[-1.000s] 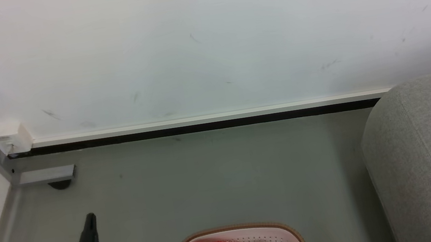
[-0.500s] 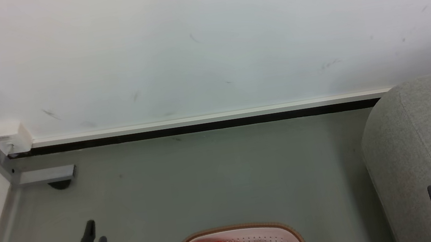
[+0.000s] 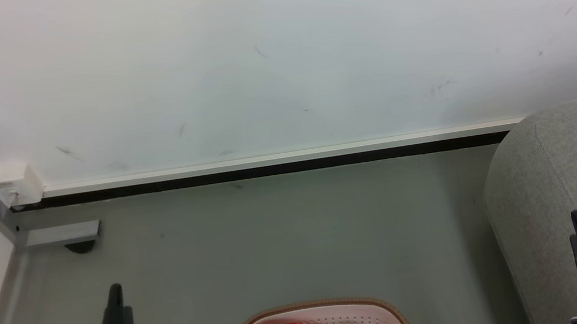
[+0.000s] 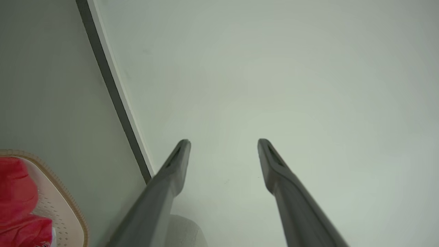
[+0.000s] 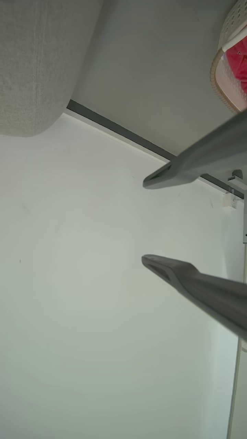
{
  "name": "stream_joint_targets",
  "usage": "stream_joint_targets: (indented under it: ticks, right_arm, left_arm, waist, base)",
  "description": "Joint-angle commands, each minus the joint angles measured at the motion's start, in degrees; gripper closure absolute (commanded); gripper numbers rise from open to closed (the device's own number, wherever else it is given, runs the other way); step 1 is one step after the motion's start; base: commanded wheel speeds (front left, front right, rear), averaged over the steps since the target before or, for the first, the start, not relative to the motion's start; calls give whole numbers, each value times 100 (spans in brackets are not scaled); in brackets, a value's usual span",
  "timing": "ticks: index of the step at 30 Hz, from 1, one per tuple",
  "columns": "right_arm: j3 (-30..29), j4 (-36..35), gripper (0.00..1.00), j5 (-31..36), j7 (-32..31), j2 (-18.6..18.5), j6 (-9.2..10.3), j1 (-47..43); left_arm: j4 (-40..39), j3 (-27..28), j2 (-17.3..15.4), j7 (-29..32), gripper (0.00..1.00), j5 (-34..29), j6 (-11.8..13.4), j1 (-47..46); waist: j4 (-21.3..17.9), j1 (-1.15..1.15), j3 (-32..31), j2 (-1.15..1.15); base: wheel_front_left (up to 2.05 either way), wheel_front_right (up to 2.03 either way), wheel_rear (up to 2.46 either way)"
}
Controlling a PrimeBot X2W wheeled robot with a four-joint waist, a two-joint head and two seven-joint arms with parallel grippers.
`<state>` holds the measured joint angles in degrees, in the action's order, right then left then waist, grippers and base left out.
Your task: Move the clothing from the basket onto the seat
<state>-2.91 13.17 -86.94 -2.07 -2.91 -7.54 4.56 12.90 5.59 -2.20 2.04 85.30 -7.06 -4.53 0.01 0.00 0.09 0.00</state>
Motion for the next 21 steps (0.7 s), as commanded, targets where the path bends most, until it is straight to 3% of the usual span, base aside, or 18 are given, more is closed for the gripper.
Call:
stream_joint_targets:
  ticks: [1, 21]
  right_arm:
    - [37, -146, 0, 148, 47, -44, 1, 127]
    - [532, -500, 0, 2671, 504, -235, 3, 109]
  left_arm:
    - [-124, 39, -33, -46, 0, -244, -22, -86]
    - [-629, -151, -49, -506, 0, -2714, 191, 57]
  waist:
    - [-2, 0, 0, 0]
    - [-16, 0, 1, 0]
  base:
    - [0, 0, 0]
    - [0, 0, 0]
